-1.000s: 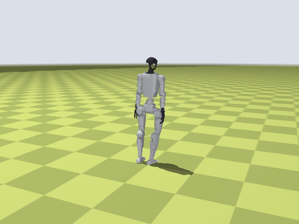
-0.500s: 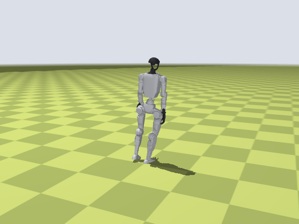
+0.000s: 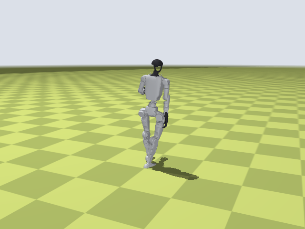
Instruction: Upper body actions
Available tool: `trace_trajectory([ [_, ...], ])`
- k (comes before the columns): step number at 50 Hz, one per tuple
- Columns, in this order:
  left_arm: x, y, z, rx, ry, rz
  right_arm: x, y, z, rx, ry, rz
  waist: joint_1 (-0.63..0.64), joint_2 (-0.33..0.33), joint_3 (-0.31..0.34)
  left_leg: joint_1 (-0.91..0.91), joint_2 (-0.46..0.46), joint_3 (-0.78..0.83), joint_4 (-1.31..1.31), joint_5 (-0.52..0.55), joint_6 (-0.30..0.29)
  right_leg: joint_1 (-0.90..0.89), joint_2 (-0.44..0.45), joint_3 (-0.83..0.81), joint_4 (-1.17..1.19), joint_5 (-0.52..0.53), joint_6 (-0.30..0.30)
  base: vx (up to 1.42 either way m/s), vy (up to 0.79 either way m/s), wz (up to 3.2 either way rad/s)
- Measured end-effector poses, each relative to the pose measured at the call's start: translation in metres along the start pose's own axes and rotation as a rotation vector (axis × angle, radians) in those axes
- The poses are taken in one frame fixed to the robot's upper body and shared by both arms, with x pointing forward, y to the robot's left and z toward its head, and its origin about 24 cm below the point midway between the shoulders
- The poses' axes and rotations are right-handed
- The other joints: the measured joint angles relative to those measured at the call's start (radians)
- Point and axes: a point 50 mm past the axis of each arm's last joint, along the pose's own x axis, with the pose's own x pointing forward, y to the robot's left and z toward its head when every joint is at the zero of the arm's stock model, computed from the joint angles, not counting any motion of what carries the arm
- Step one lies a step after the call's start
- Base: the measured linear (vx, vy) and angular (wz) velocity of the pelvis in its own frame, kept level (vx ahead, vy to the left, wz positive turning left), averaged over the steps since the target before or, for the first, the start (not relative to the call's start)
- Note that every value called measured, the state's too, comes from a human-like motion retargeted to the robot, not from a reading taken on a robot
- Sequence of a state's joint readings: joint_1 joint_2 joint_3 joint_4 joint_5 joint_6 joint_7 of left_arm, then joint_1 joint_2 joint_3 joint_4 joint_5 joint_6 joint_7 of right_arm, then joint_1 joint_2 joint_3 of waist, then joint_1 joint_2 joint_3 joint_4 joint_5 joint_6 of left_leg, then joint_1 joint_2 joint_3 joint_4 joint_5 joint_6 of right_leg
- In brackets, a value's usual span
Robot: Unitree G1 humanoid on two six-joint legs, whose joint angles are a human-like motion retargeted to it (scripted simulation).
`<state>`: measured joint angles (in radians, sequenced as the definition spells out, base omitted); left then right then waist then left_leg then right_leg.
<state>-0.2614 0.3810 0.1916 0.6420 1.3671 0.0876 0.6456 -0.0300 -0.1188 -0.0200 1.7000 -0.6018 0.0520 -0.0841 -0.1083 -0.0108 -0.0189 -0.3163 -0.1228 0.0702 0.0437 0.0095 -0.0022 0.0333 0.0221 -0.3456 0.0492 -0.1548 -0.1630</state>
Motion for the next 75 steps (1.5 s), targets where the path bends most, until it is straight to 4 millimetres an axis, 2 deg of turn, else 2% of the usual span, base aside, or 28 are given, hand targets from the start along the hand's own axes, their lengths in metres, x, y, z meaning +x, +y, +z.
trace_trajectory([
  [3, -0.002, 0.011, 0.01, -0.131, 0.02, 0.15, 0.0, 0.0, 0.002, -0.022, -0.01, -0.005, 0.001, -0.006, 0.0, 0.008, 0.003, -0.009, 0.016, 0.016, 0.029, 0.002, -0.002, 0.017, 0.011, -0.019, 0.0, 0.25, 0.06, -0.22],
  [6, -0.004, 0.034, 0.037, -0.41, -0.037, 0.332, 0.0, 0.002, 0.0, -0.03, 0.0, 0.006, 0.006, -0.017, -0.003, 0.019, -0.003, -0.021, 0.014, 0.049, 0.063, 0.012, 0.0, 0.029, 0.019, -0.04, 0.001, 0.24, 0.04, -0.2],
  [10, -0.004, 0.092, 0.075, -0.85, -0.2, 0.601, 0.0, 0.006, -0.005, -0.029, 0.024, 0.034, 0.004, -0.034, -0.009, 0.028, -0.007, -0.051, 0.03, 0.062, 0.054, 0.028, 0.002, 0.021, 0.033, -0.067, 0.009, 0.37, 0.07, 0.06],
  [12, -0.005, 0.126, 0.089, -1.048, -0.262, 0.744, 0.0, 0.007, -0.007, -0.034, 0.035, 0.044, 0.007, -0.048, -0.013, 0.027, -0.01, -0.064, 0.05, 0.044, 0.042, 0.034, -0.007, 0.017, 0.043, -0.075, 0.019, 0.4, 0.08, -0.01],
  [15, -0.01, 0.168, 0.103, -1.262, -0.351, 0.886, 0.0, 0.006, -0.008, -0.052, 0.042, 0.045, 0.02, -0.064, -0.025, 0.035, -0.021, -0.087, 0.066, 0.016, 0.061, 0.037, -0.027, 0.012, 0.064, -0.068, 0.033, 0.39, 0.1, -0.15],
  [17, -0.013, 0.185, 0.111, -1.346, -0.404, 0.929, 0.0, 0.003, -0.005, -0.076, 0.036, 0.034, 0.033, -0.068, -0.032, 0.047, -0.017, -0.065, 0.069, -0.002, 0.075, 0.037, -0.037, 0.015, 0.081, -0.042, 0.042, 0.33, 0.1, -0.37],
  [20, -0.019, 0.198, 0.12, -1.436, -0.46, 0.933, -0.001, -0.003, 0.004, -0.115, 0.017, 0.005, 0.034, -0.066, -0.044, 0.067, -0.017, -0.07, 0.07, -0.028, 0.085, 0.036, -0.051, 0.022, 0.111, 0.017, 0.061, 0.34, 0.11, -0.36],
  [25, -0.023, 0.196, 0.13, -1.489, -0.499, 0.868, -0.002, -0.008, 0.031, -0.11, -0.095, -0.051, 0.019, -0.045, -0.054, 0.117, 0.003, -0.036, 0.055, -0.059, 0.117, 0.02, -0.065, 0.023, 0.195, 0.149, 0.082, 0.37, 0.13, -0.22],
  [31, -0.024, 0.188, 0.14, -1.512, -0.536, 0.748, -0.007, -0.013, 0.064, -0.108, -0.229, -0.105, 0.018, -0.013, -0.044, 0.171, 0.037, -0.026, 0.045, -0.104, 0.131, -0.078, -0.096, -0.022, 0.45, 0.326, 0.056, 0.25, 0.1, -0.33],
  [33, -0.025, 0.186, 0.144, -1.546, -0.565, 0.701, -0.009, -0.015, 0.07, -0.122, -0.256, -0.121, 0.015, -0.002, -0.037, 0.187, 0.049, -0.019, 0.046, -0.115, 0.132, -0.119, -0.103, -0.036, 0.544, 0.335, 0.034, 0.23, 0.1, -0.14],
  [35, -0.027, 0.185, 0.149, -1.58, -0.588, 0.656, -0.01, -0.016, 0.073, -0.141, -0.269, -0.136, 0.015, 0.006, -0.029, 0.203, 0.059, -0.014, 0.047, -0.125, 0.131, -0.147, -0.12, -0.073, 0.622, 0.292, 0.008, 0.24, 0.08, -0.05],
  [37, -0.03, 0.182, 0.153, -1.6, -0.596, 0.624, -0.009, -0.016, 0.071, -0.159, -0.266, -0.147, 0.015, 0.013, -0.023, 0.219, 0.066, -0.013, 0.047, -0.131, 0.13, -0.159, -0.139, -0.116, 0.645, 0.196, 0.007, 0.23, 0.05, 0.1],
  [43, -0.034, 0.175, 0.159, -1.589, -0.601, 0.572, -0.005, -0.012, 0.049, -0.194, -0.184, -0.132, -0.019, -0.007, -0.022, 0.261, 0.032, -0.037, 0.03, -0.147, 0.137, -0.254, -0.11, -0.001, 0.504, 0.118, 0.12, 0.2, 0.01, 0.23],
  [47, -0.032, 0.173, 0.157, -1.582, -0.593, 0.565, -0.003, -0.009, 0.033, -0.151, -0.112, -0.084, 0.083, -0.071, -0.026, 0.289, -0.018, 0.092, -0.001, -0.17, 0.144, -0.311, -0.114, 0.184, 0.353, 0.081, 0.147, 0.17, -0.02, -1.21],
  [50, -0.031, 0.174, 0.159, -1.6, -0.589, 0.555, -0.002, -0.002, 0.024, -0.002, -0.09, -0.015, 0.092, -0.095, -0.013, 0.308, -0.045, 0.106, -0.008, -0.176, 0.145, -0.378, -0.139, 0.249, 0.272, 0.113, 0.174, 0.18, -0.02, -0.06],
  [52, -0.03, 0.176, 0.159, -1.609, -0.584, 0.556, -0.001, 0.004, 0.019, 0.118, -0.088, 0.038, 0.066, -0.099, -0.003, 0.322, -0.058, 0.081, -0.006, -0.179, 0.144, -0.404, -0.147, 0.27, 0.201, 0.194, 0.182, 0.21, -0.02, 0.9],
  [53, -0.03, 0.176, 0.16, -1.607, -0.586, 0.557, -0.001, 0.006, 0.017, 0.175, -0.089, 0.061, 0.042, -0.095, 0.003, 0.329, -0.06, 0.052, -0.002, -0.181, 0.143, -0.415, -0.154, 0.271, 0.167, 0.232, 0.19, 0.29, -0.04, 1.96],
  [55, -0.03, 0.177, 0.161, -1.598, -0.584, 0.558, -0.001, 0.01, 0.011, 0.275, -0.078, 0.088, -0.099, -0.059, 0.025, 0.35, -0.048, -0.101, 0.026, -0.183, 0.138, -0.413, -0.195, 0.181, 0.082, 0.306, 0.212, 0.27, -0.04, 2.85],
  [58, -0.029, 0.176, 0.157, -1.582, -0.565, 0.589, 0.0, 0.007, 0.0, 0.273, -0.038, 0.056, -0.11, -0.05, 0.028, 0.374, -0.044, -0.111, 0.025, -0.194, 0.129, -0.428, -0.201, 0.198, 0.015, 0.294, 0.229, 0.27, -0.09, 0.66],
  [60, -0.03, 0.176, 0.157, -1.587, -0.563, 0.601, 0.001, 0.005, -0.008, 0.231, -0.003, 0.029, -0.116, -0.043, 0.026, 0.385, -0.037, -0.118, 0.027, -0.201, 0.12, -0.429, -0.215, 0.15, -0.01, 0.27, 0.24, 0.33, -0.15, 0.25],
  [64, -0.029, 0.177, 0.158, -1.587, -0.568, 0.608, 0.001, 0.007, -0.02, 0.164, 0.044, 0.019, -0.114, -0.027, 0.011, 0.395, -0.017, -0.125, 0.04, -0.215, 0.095, -0.416, -0.215, 0.087, 0.009, 0.276, 0.17, 0.36, -0.19, 0.27],
  [68, -0.03, 0.177, 0.158, -1.576, -0.563, 0.611, 0.001, 0.013, -0.025, 0.215, 0.052, 0.041, -0.113, -0.021, -0.005, 0.403, -0.005, -0.144, 0.073, -0.224, 0.064, -0.385, -0.21, 0.071, 0.006, 0.328, 0.181, 0.38, -0.22, 0.3],
  [72, -0.033, 0.173, 0.159, -1.584, -0.553, 0.605, 0.001, 0.015, -0.023, 0.277, 0.044, 0.051, -0.105, -0.002, -0.021, 0.404, 0.028, -0.152, 0.115, -0.202, 0.022, -0.356, -0.183, 0.059, 0.007, 0.309, 0.153, 0.41, -0.27, 0.12],
  [75, -0.034, 0.17, 0.155, -1.598, -0.529, 0.602, 0.001, 0.01, -0.013, 0.264, 0.018, 0.031, -0.112, 0.004, -0.03, 0.403, 0.053, -0.152, 0.147, -0.144, -0.021, -0.333, -0.16, 0.056, 0.002, 0.289, 0.127, 0.3, -0.22, 0.01],
])
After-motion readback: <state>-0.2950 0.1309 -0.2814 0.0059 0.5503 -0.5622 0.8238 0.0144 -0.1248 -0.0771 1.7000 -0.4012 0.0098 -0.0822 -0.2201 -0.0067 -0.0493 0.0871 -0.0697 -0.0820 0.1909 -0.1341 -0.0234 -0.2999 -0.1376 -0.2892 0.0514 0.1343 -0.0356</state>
